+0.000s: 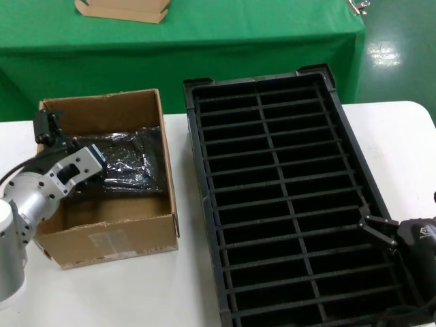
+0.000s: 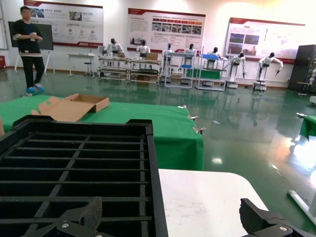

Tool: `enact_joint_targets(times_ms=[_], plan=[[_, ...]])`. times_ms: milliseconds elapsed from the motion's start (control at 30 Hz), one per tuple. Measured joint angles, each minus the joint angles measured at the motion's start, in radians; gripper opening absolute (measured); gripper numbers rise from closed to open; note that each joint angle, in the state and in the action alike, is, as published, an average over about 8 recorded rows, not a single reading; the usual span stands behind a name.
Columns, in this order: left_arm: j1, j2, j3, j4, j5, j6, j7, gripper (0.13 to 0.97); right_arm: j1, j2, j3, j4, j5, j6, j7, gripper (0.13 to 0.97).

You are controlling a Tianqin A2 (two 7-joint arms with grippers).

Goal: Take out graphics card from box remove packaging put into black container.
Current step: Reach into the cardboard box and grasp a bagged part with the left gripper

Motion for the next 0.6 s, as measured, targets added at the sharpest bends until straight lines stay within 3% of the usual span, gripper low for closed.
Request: enact_joint_targets(times_ms=[600], plan=[[0.011, 0.104, 0.0, 0.153, 0.0, -0.05, 0.184, 0.966, 0.0, 0.0, 0.0, 0.0, 0.0, 0.0, 0.0, 0.966]])
